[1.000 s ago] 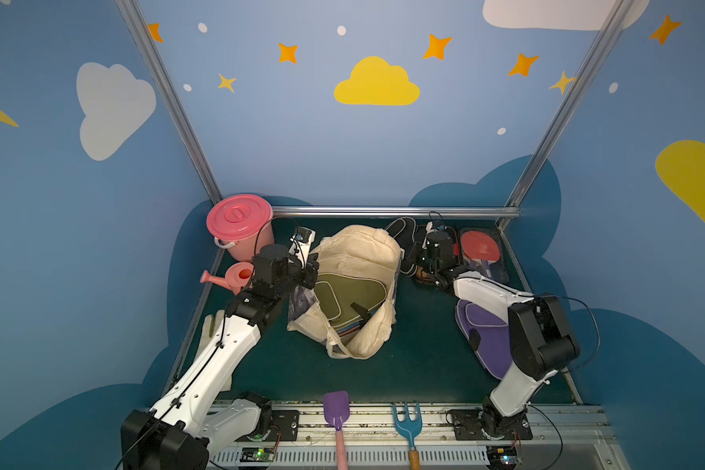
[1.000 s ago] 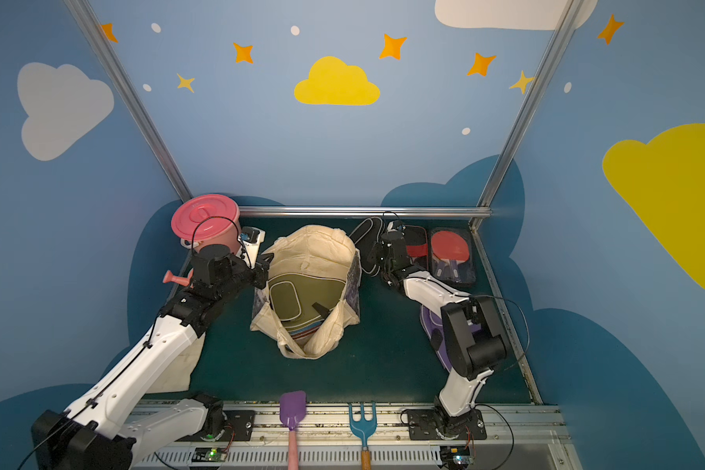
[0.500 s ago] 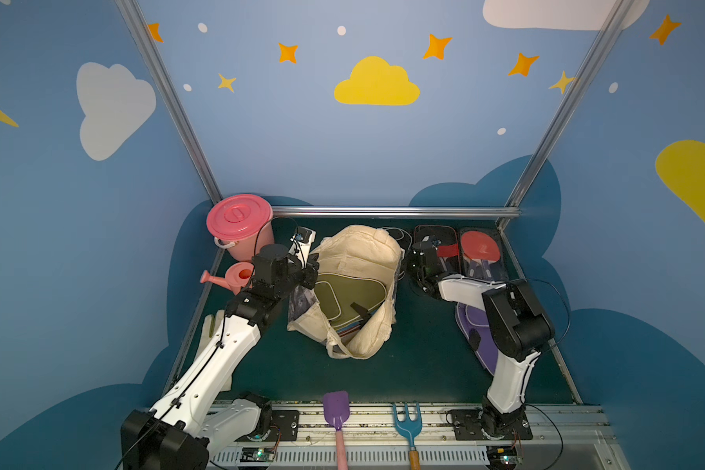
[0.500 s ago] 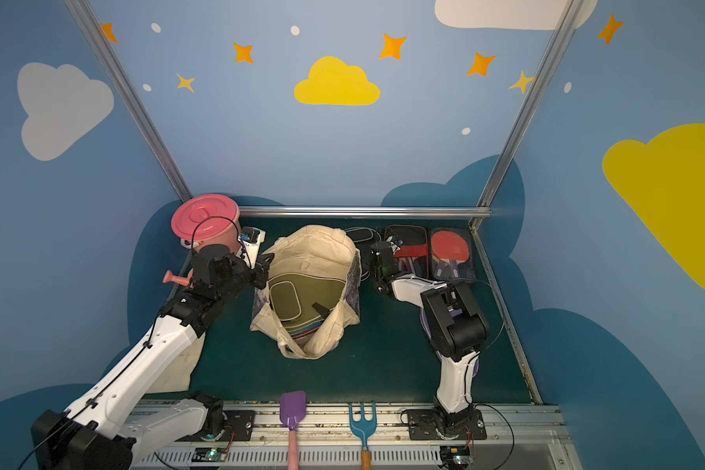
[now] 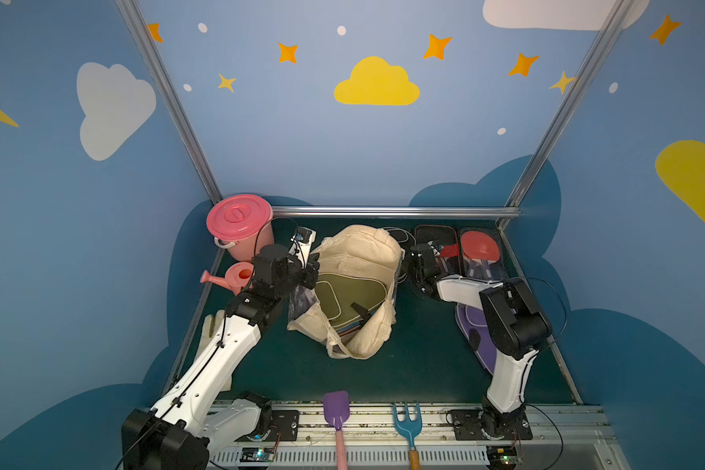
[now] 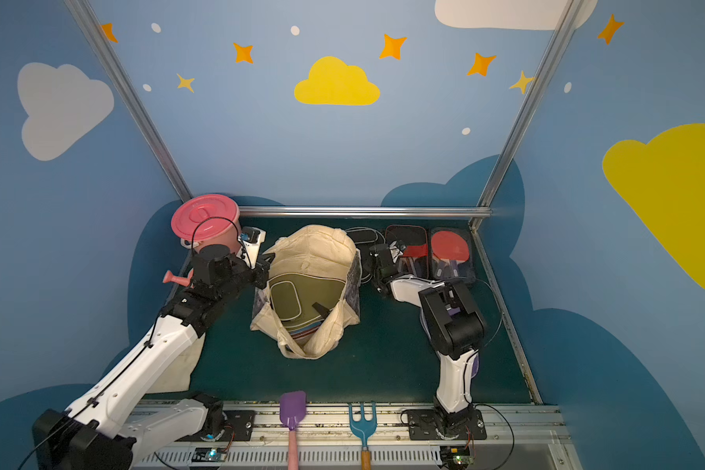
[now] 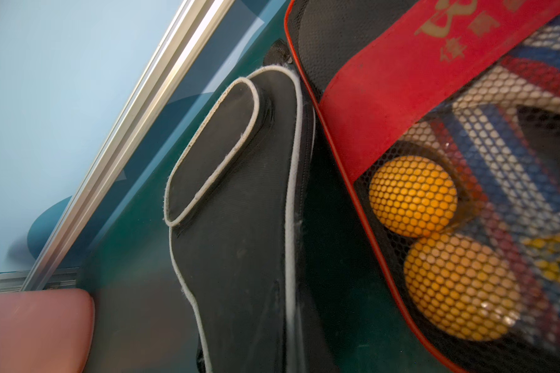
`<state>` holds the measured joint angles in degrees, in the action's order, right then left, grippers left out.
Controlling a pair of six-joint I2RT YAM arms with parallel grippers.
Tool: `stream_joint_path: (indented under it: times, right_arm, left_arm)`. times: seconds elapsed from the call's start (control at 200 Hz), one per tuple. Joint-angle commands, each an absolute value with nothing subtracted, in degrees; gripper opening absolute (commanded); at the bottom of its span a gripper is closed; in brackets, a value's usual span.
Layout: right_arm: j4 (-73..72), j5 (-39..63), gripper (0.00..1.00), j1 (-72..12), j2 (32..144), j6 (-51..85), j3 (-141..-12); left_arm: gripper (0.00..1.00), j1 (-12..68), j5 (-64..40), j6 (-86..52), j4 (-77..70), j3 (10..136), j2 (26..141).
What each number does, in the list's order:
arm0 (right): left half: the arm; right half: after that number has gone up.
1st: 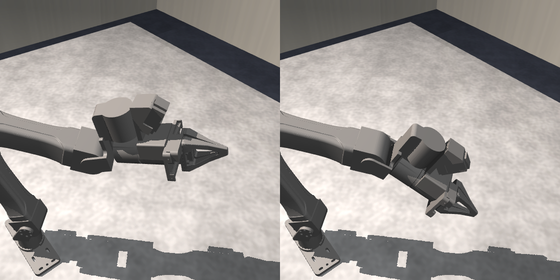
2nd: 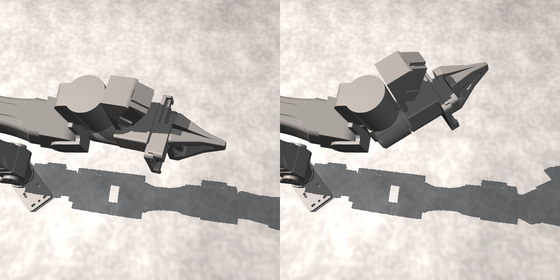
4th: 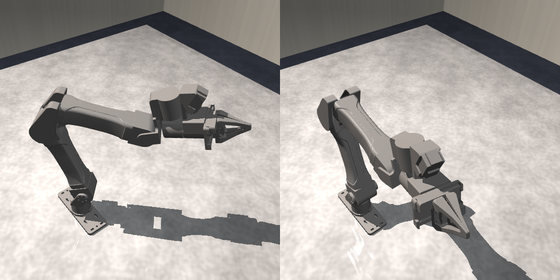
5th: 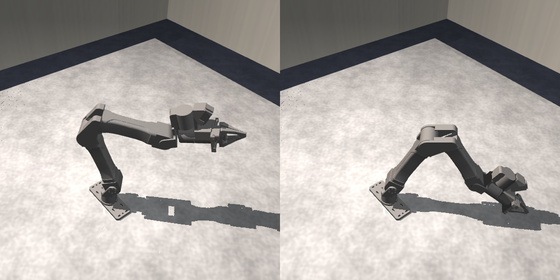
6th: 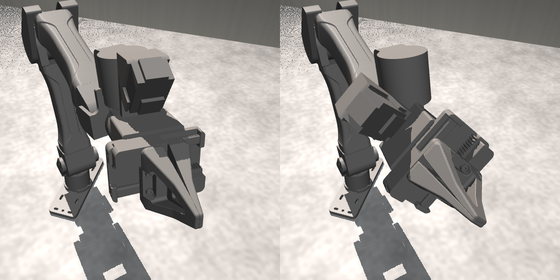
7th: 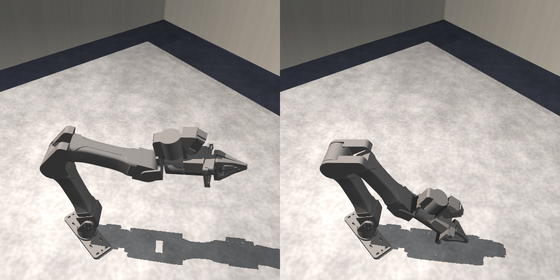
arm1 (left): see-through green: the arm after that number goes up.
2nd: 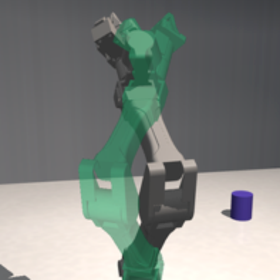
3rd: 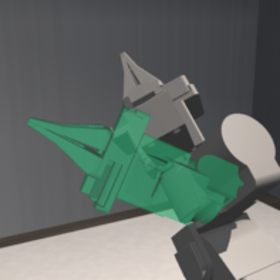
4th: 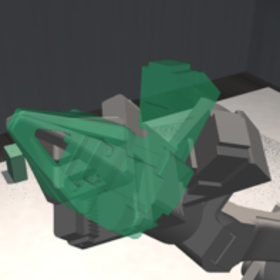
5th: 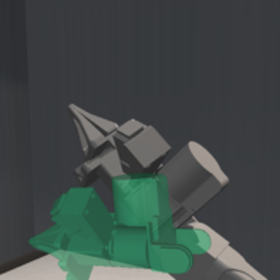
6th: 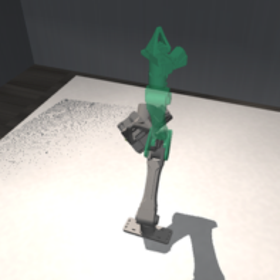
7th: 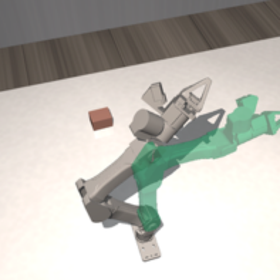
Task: Remove the ping pong set from the canvas bag
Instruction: Place the ping pong set at the center of the board.
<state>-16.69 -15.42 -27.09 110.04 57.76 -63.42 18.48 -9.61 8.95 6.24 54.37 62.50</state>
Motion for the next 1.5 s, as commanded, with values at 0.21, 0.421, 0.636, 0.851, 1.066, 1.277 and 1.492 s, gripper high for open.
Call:
stream_joint_path:
  times: [0.21,0.421,0.636,0.851,1.066,1.277,1.492]
  right_arm:
    - [-12.9,-18.2,0.1,-26.2,110.7,55.2,-64.8]
    - [-9.2,-17.2,0.33,-26.2,108.8,51.1,-67.9]
    - [-7.9,-17.2,0.37,-26.1,106.4,47.7,-68.8]
    - [-7.5,-14.3,0.47,-25.0,104.0,43.3,-69.5]
    - [-6.5,-1.1,0.89,-21.7,99.7,32.5,-70.5]
    - [3.6,19.3,0.91,-18.1,91.5,17.3,-74.1]
    - [12.3,28.1,0.92,-18.6,79.3,13.8,-71.4]
  left_arm:
    - [0.04,18.6,-13.4,8.2,-1.7,55.2,61.9]
    - [0.04,18.7,-13.4,8.1,-1.8,54.9,61.7]
    - [0.04,18.6,-13.6,7.8,-2.2,54.6,61.4]
    - [0.04,18.6,-13.6,7.7,-2.3,54.2,61.1]
    - [0.05,18.6,-9.7,7.7,0.2,55.4,61.1]
    - [0.05,18.8,-9.4,7.1,1.4,55.8,59.1]
    - [0.05,18.9,-7.2,6.4,4.8,56.9,56.3]
